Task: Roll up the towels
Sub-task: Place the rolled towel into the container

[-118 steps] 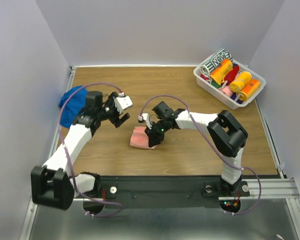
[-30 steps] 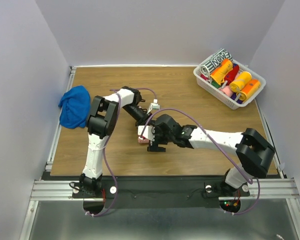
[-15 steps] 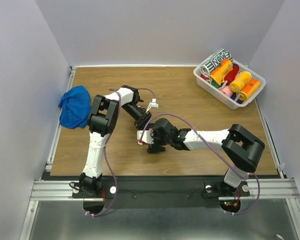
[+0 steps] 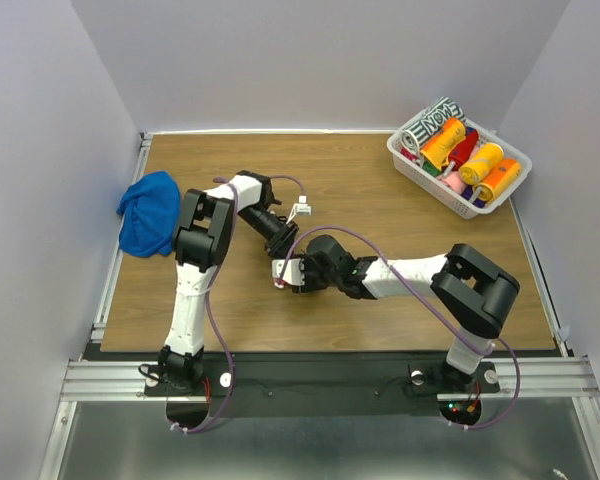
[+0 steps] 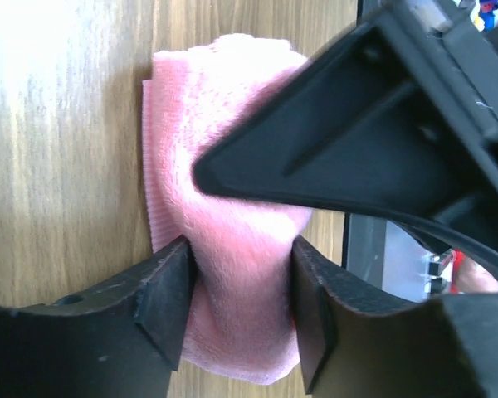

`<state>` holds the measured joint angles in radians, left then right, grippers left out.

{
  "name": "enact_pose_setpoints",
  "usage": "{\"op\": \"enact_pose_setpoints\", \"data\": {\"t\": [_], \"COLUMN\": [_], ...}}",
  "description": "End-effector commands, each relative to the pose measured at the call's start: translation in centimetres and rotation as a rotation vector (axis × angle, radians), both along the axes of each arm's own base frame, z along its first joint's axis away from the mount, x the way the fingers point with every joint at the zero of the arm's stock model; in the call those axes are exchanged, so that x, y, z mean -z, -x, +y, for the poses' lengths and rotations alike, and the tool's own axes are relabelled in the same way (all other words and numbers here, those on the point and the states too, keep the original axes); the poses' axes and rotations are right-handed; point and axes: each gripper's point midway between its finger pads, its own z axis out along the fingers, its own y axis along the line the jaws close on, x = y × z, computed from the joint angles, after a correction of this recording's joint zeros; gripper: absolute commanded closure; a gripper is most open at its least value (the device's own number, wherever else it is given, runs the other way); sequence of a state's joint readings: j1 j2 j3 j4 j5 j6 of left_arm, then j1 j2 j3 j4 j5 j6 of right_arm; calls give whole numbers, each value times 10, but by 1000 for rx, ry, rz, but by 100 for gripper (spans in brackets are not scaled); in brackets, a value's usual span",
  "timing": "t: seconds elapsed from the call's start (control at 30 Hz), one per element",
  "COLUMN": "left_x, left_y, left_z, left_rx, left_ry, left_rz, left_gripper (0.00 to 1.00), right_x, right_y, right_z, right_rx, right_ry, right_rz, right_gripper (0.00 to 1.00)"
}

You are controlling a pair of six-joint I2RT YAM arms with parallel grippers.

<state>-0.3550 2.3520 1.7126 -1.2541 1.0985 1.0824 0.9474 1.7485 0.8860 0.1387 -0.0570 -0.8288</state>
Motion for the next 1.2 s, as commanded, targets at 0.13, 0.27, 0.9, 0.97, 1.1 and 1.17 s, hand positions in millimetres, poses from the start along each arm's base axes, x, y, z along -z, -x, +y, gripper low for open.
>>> {"op": "enact_pose_setpoints", "data": {"t": [0.13,0.27,0.9,0.97,1.1,1.17], "left_x": [22,-8,-193,-209,-232,-242], "left_y": [-17,-35,-103,-100,-92,-85], "left_z": [38,45,57,55,53,50], "left_rx": [120,67,-544,-598,-643,-649], "left_ry": [-82,-65,76,107,155,177], "left_rz": [-291,-379,-788,-784,-799,-805], "left_gripper": [35,30,1,1,1,1], "right_x": [22,12,-95,-126,-185,-221], "right_y": [11,14,-82,-113,-164,-190], "right_z": [-25,-28,-85,-110,-170,-220], "right_rx": [6,27,824,952,1135,1272], "right_ry": [39,23,-570,-707,-948,-1102], "right_rz": [114,162,751,761,720,641], "right_gripper": [73,97,99,99,99,99]}}
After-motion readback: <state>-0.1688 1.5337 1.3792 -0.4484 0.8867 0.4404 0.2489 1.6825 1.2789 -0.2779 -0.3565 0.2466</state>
